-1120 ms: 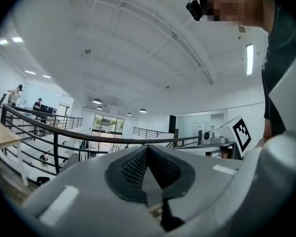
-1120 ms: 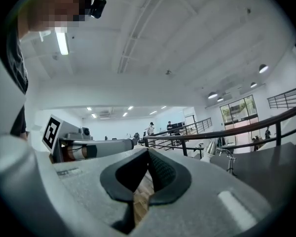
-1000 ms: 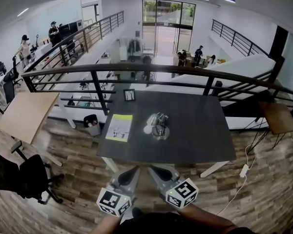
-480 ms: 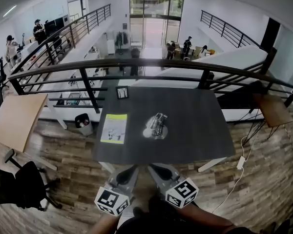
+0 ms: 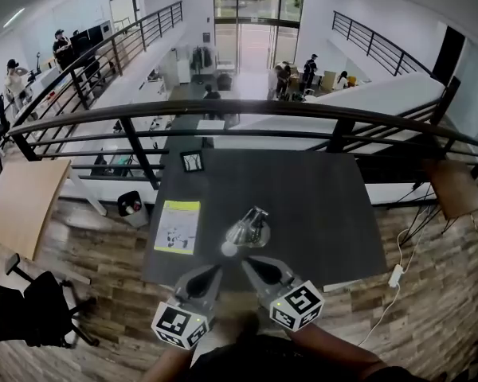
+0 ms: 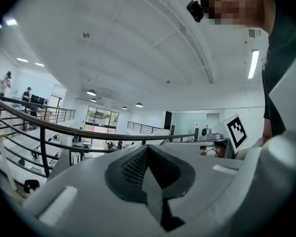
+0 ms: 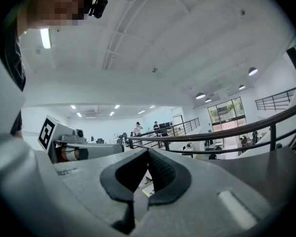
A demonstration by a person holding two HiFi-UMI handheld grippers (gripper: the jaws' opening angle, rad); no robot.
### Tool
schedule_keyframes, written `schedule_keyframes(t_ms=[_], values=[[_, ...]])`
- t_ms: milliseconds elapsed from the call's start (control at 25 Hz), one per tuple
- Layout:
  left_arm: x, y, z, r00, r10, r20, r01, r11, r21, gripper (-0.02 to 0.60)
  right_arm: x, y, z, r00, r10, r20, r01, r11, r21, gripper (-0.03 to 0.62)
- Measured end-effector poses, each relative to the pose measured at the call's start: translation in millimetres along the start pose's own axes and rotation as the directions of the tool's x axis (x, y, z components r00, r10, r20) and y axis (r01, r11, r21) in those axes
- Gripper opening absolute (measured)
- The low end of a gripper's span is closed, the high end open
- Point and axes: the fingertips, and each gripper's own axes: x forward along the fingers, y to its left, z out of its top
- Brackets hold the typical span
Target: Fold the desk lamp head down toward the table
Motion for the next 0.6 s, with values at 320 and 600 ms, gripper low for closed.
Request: schedule_keyframes(t_ms=[320, 600], values=[[45.2, 28.3, 2.2, 0.997, 0.078, -0.010, -0.078, 0.997, 0.000, 0.002, 47.0, -60.5, -1.0, 0.997, 0.051, -0.066, -0.051, 0.999, 0.003, 0.069], [73.4, 41.8, 4.4, 0.993, 0.113, -0.024, -0.113, 0.994, -0.001, 0.002, 70.8, -84.9, -18.9, 0.984, 0.100, -0.148, -0.094, 0.995, 0.044, 0.148]])
